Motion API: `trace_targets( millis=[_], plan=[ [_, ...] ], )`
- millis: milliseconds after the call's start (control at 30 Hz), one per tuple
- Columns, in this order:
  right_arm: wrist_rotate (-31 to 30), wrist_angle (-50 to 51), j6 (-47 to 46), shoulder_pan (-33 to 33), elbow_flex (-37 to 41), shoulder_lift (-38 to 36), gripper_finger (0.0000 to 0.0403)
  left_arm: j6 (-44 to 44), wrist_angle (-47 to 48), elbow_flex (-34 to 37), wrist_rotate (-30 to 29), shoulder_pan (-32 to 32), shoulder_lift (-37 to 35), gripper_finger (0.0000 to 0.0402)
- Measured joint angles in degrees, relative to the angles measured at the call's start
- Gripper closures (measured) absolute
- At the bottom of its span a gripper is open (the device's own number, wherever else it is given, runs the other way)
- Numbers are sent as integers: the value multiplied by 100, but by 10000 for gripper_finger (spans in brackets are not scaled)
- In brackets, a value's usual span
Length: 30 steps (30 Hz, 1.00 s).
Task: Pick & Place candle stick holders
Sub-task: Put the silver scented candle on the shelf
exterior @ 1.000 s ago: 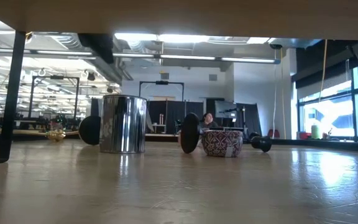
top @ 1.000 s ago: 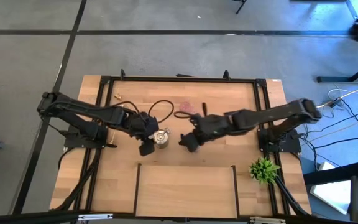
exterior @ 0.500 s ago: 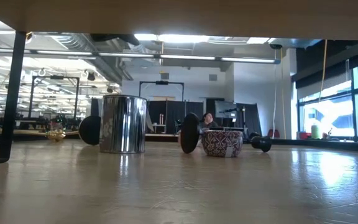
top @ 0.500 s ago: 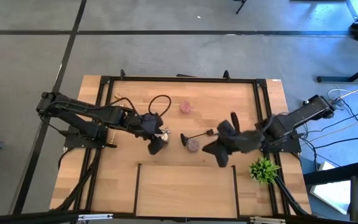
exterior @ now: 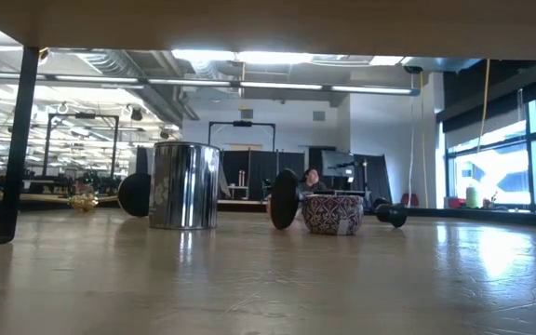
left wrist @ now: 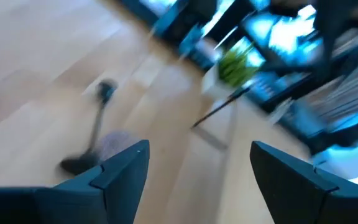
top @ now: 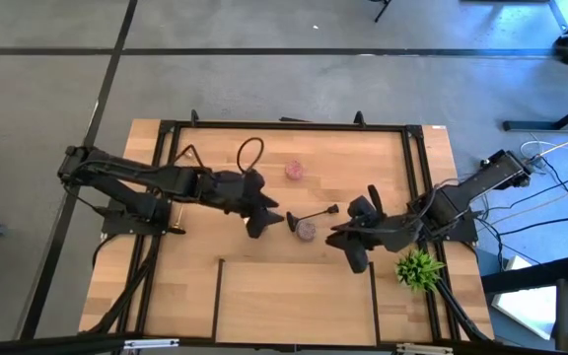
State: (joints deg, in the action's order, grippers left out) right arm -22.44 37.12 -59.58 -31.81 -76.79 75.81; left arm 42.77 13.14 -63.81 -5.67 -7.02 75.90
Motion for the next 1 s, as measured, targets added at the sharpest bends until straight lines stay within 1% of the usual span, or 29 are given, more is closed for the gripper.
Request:
trace_targets(
  millis=[100, 167, 233, 267, 300, 400, 500, 533, 633, 700, 767, 800, 900, 1000],
  plan=[
    [24, 12, 5, -2, 0, 0, 340, -13, -499, 0, 136, 47, 3, 123],
    [63, 41, 5, -12, 0, 0, 340, -427, -710, -2, 850, 41, 32, 120],
    [66, 70, 5, -22, 0, 0, 340, -679, -587, 0, 1595, 78, 43, 119],
    [66, 93, 5, -28, 0, 0, 340, -658, -563, 0, 1817, 99, 44, 119],
    [63, 129, 1, -47, 0, 0, 340, -499, -561, 0, 1866, 117, 44, 119],
    [63, 241, -69, -61, 1, 0, 340, 251, -766, 0, 1553, 86, 44, 120],
    [61, 297, -137, -61, 2, 0, 340, 1070, -1128, 0, 1448, 6, 44, 120],
    [59, 297, -145, -59, 2, 0, 340, 1210, -1212, 0, 1429, -2, 44, 120],
    [13, 297, -176, -59, 2, -2, 340, 1198, -1617, 0, 1210, 29, 44, 120],
    [11, 297, -192, -59, 2, -2, 340, 1169, -1721, 0, 806, 56, 37, 120],
    [5, 297, -231, -59, 2, -2, 340, 1205, -1599, 0, 426, 64, 39, 119],
    [-3, 297, -254, -59, 2, -2, 340, 1195, -1516, 0, 349, 66, 39, 117],
    [-39, 297, -264, -59, 2, -2, 340, 1035, -1034, 0, 380, 68, 35, 98],
    [-50, 297, -281, -59, 2, -2, 340, 896, 19, 0, 527, 63, 37, 65]
  ],
)
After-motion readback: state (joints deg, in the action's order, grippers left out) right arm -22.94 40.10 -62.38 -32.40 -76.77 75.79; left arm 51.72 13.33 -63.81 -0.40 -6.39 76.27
